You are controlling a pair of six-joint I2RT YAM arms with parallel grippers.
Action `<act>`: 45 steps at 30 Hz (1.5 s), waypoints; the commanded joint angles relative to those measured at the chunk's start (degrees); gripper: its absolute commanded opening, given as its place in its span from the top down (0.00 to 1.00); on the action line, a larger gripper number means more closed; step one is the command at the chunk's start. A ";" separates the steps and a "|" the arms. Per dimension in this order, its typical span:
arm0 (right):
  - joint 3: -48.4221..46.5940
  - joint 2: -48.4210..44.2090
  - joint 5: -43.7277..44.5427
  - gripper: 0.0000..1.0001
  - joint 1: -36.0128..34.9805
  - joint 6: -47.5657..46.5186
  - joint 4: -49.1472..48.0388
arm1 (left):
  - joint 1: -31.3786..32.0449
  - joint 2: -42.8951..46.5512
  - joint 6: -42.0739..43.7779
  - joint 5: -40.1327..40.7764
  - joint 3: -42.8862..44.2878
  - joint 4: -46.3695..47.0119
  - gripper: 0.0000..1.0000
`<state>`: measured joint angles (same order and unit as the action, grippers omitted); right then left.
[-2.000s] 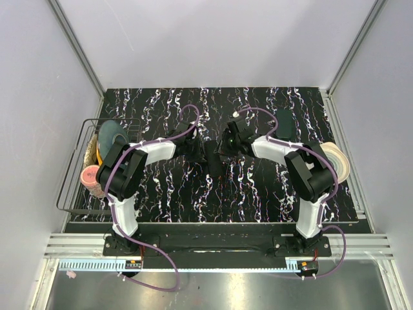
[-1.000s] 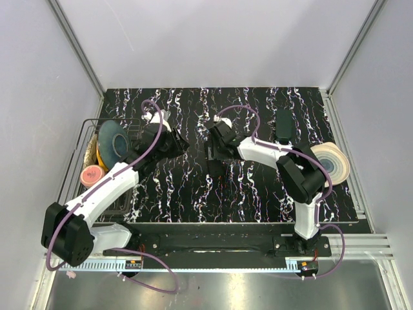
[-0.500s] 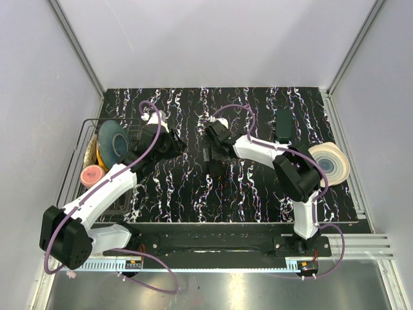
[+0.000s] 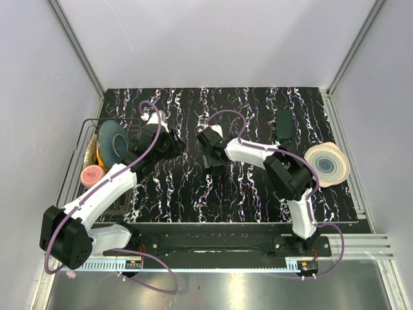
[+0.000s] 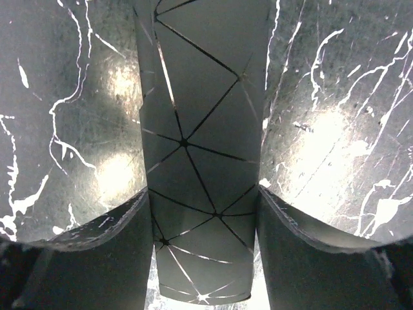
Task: Organize the sunglasses
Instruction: Move the case with the sunglasses to the center of the board.
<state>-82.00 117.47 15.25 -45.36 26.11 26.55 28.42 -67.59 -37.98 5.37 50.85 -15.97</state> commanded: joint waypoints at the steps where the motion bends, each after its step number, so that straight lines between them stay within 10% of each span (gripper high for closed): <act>1: -5.62 3.29 7.07 0.42 -0.51 1.75 6.84 | -0.48 -0.17 0.80 0.00 0.65 1.99 0.59; 9: -5.63 1.97 16.92 0.50 2.03 -0.18 7.03 | -0.56 -1.05 0.80 -1.58 0.92 1.90 0.58; 27: -15.29 11.19 5.06 0.46 28.57 -14.16 -0.72 | -0.56 -3.07 -0.17 -6.77 2.94 -1.87 0.56; 39: -22.16 15.25 -0.65 0.00 29.63 -14.33 3.95 | -0.48 -1.58 0.53 -5.54 2.32 -3.72 0.51; 45: -22.15 9.01 -3.91 0.00 29.63 -16.88 4.21 | -0.48 0.97 1.59 -2.20 4.08 -7.31 0.26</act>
<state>-104.12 131.76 14.72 -15.49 11.44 27.75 28.21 -70.26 -37.30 0.62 51.13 -21.47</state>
